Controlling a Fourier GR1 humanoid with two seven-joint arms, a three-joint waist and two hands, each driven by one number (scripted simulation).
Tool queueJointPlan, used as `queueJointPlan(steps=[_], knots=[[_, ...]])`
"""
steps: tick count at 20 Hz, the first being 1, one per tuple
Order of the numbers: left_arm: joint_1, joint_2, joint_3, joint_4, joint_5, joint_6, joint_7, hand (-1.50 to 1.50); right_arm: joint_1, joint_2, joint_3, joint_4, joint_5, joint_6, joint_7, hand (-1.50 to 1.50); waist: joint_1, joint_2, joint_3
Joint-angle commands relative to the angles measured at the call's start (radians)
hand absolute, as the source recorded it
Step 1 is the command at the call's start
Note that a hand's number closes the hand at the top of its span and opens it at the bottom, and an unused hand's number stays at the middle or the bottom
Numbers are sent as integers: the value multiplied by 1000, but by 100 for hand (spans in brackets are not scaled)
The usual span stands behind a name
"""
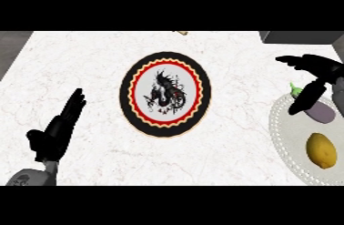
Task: Pick the eggplant from the placemat and place it in the plate
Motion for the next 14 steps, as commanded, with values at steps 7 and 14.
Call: queueJointPlan(steps=[7, 14], knots=[[-9, -3, 26, -34, -19, -8, 31, 0, -165, 6, 97, 163, 120, 329, 99, -150, 1, -1, 1], [-19, -14, 62, 44, -25, -66, 12, 0, -221, 67, 103, 299, 229, 377, 109, -150, -3, 1, 1]])
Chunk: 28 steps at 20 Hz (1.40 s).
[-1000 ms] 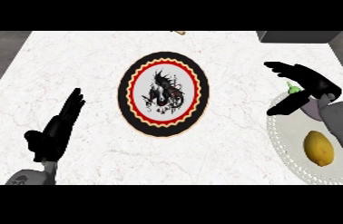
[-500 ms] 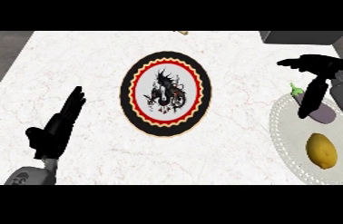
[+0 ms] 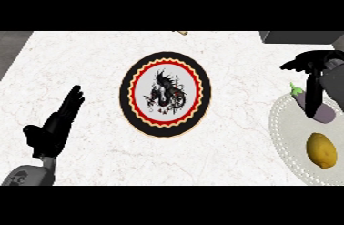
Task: Pick the eggplant from the placemat and place it in the plate
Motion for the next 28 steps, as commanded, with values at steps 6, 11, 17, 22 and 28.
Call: queueJointPlan(steps=[6, 11, 17, 22, 28], knots=[[-23, -4, 54, 85, -10, -64, -54, 0, -29, 19, 79, 157, 197, 19, -116, -150, 3, 5, 0], [15, -56, 22, -64, -60, 16, 52, 0, 32, 48, 63, 178, 253, 13, -152, -150, -4, -2, 1], [-18, -52, 56, -13, -61, -43, 67, 0, 3, 68, 74, 282, 361, -39, -253, -150, 1, 3, 1], [71, -78, 60, -51, -85, -41, -13, 0, 52, 40, 81, 312, 437, -126, -322, -150, -1, 0, 1], [22, -85, 82, -22, -92, -49, 26, 0, 36, 136, 58, 394, 444, -67, -357, 150, -2, 0, 1]])
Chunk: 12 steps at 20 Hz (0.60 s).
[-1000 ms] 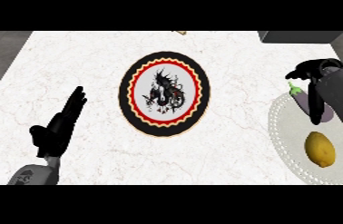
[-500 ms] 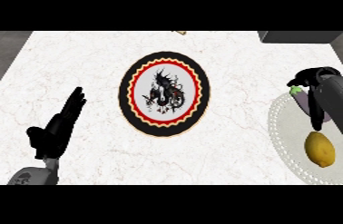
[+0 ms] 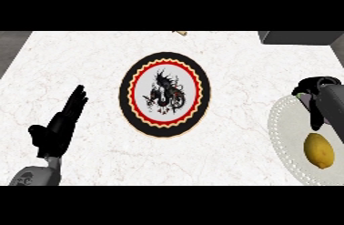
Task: Pick the eggplant from the placemat and place it in the plate
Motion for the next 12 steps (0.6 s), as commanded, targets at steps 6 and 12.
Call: queueJointPlan(steps=[6, 12], knots=[[-24, 26, 43, 34, 9, -53, -2, 0, 40, -33, 11, 82, 53, -45, -251, 150, 6, 10, 9], [57, -2, 50, 59, -12, 0, -39, 0, 42, 86, -217, 83, -97, -286, 170, 150, -96, -53, 4]])
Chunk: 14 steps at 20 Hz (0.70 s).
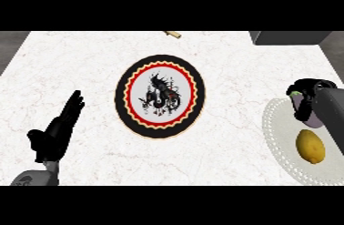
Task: Pick the eggplant from the placemat and place it in the plate
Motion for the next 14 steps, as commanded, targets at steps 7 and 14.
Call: queueJointPlan(steps=[7, 14], knots=[[70, 21, 50, 36, 8, 41, 23, 0, 10, 46, -232, -28, -150, -433, 366, 150, -168, -109, -1], [88, 35, 62, 41, 9, 42, 26, 0, -41, 200, -228, -149, -120, -697, 552, 150, -155, -113, -4]])
